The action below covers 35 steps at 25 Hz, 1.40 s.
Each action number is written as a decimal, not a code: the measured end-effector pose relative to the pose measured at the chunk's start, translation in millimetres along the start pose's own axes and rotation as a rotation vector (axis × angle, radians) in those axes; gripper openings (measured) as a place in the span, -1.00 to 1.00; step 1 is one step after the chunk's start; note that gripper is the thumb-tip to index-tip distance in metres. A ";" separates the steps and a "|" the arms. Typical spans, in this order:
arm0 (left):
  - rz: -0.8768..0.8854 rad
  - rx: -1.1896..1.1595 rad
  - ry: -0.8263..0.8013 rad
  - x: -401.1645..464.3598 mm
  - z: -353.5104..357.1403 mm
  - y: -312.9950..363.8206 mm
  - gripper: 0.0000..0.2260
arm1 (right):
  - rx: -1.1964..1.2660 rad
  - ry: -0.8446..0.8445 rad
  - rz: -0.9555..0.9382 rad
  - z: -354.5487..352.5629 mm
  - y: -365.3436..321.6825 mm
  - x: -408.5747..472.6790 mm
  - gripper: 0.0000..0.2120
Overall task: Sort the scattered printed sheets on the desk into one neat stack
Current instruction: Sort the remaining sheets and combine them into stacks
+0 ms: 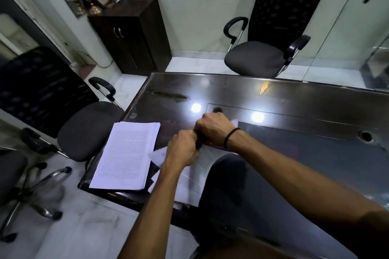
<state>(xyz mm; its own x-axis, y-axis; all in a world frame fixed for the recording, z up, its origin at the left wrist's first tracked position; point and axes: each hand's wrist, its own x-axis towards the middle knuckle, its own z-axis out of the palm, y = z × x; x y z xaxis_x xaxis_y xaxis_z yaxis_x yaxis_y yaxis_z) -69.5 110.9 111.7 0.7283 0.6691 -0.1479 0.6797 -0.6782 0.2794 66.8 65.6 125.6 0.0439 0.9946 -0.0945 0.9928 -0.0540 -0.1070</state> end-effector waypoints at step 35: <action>-0.298 -0.990 0.370 31.6 62.6 58.5 -0.87 | 1.109 0.847 0.775 57.2 82.6 -133.9 -0.75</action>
<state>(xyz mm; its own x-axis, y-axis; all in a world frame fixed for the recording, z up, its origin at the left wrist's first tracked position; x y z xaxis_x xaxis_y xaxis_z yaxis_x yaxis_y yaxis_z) -1.3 73.3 64.0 0.3629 0.9276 -0.0888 0.3332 -0.0402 0.9420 136.5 -77.1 72.8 0.8984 0.4368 0.0458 0.1498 -0.2066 -0.9669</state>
